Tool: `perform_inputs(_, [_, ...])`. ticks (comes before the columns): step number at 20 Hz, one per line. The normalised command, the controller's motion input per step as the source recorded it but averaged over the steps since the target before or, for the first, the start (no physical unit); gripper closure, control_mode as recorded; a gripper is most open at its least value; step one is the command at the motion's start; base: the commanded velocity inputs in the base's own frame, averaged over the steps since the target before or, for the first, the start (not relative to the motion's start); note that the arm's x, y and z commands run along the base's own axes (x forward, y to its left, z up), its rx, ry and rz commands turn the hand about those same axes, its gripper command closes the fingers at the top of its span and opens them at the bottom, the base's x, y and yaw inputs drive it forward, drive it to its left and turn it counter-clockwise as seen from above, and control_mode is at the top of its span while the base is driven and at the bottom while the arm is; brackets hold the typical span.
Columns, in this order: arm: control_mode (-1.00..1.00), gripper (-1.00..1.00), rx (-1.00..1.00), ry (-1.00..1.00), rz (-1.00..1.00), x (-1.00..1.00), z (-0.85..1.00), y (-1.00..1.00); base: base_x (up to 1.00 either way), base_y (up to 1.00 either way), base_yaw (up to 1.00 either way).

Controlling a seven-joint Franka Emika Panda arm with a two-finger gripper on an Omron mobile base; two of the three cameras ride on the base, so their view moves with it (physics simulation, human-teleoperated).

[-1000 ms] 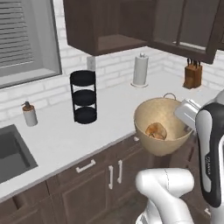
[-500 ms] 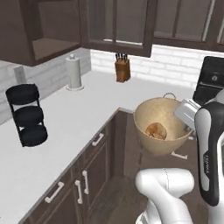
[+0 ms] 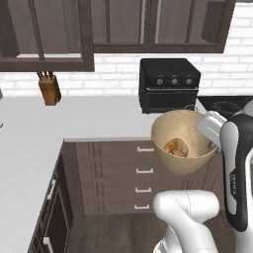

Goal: Open the cabinet, pick up the bread from the cabinet and place it in the basket. Then move the basket to the dining counter.

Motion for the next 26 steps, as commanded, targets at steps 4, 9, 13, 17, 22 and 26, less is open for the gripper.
perform_inputs(4, [1.0, 1.0, 0.0, 0.0, 0.0, 0.0, 0.0, 0.0, 0.1, 0.0, -0.82])
perform_inputs(9, [1.0, 1.0, 0.0, 0.0, 0.0, 0.0, 0.0, 0.0, 0.11, 0.0, -0.82])
perform_inputs(13, [1.0, 1.0, 0.0, 0.0, 0.0, 0.0, 0.0, 0.0, 0.1, 0.0, -0.83])
perform_inputs(17, [1.0, 1.0, 0.0, 0.0, 0.0, 0.0, 0.0, 0.0, 0.12, 0.0, -0.84])
perform_inputs(22, [1.0, 1.0, 0.0, 0.0, 0.0, 0.0, 0.0, 0.0, 0.05, 0.0, -0.88])
perform_inputs(26, [1.0, 1.0, 0.0, 0.0, 0.0, 0.0, 0.0, 0.0, 0.0, 0.0, -0.91])
